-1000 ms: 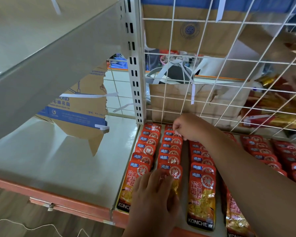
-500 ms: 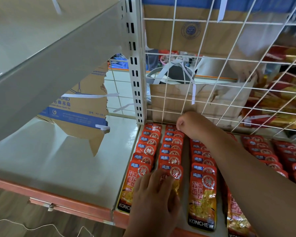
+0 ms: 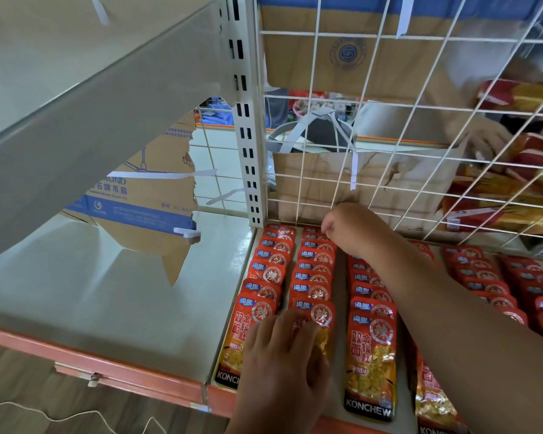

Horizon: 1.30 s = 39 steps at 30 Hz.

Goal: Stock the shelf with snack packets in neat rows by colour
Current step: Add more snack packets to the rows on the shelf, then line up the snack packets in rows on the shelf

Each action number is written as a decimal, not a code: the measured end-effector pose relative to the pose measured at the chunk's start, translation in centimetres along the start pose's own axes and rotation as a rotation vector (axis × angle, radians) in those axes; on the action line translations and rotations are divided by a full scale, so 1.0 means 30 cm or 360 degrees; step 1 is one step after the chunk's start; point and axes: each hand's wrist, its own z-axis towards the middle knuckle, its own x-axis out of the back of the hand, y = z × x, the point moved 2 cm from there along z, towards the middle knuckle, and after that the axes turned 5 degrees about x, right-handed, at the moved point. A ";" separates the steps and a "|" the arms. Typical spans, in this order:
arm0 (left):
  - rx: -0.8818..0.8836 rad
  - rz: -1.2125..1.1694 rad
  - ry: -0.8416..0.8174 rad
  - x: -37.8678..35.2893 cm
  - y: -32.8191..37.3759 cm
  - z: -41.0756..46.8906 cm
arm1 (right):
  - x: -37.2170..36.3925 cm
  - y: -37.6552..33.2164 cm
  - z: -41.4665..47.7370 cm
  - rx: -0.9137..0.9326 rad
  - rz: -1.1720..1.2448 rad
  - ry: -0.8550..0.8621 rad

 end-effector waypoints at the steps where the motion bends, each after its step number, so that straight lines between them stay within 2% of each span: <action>1: -0.0002 0.0001 -0.0003 -0.001 -0.001 -0.001 | -0.001 0.000 -0.002 0.0000 -0.0001 -0.0004; 7: -0.0009 -0.0002 -0.0012 0.000 -0.003 -0.004 | 0.009 0.009 -0.013 -0.0001 0.0032 0.0058; 10: -0.0022 -0.0014 0.0007 0.005 -0.002 -0.003 | 0.018 -0.004 -0.033 0.0089 0.0058 0.0111; 18: -0.0043 -0.0040 0.0023 0.012 0.000 -0.002 | -0.002 -0.038 -0.072 0.0196 0.0058 -0.0088; 36: -0.0047 -0.0064 0.0045 0.015 0.002 -0.003 | 0.005 -0.047 -0.093 0.0187 0.0044 -0.0095; 39: -0.0043 -0.0064 0.0039 0.014 0.001 -0.001 | 0.002 -0.040 -0.101 0.0182 0.0072 -0.0005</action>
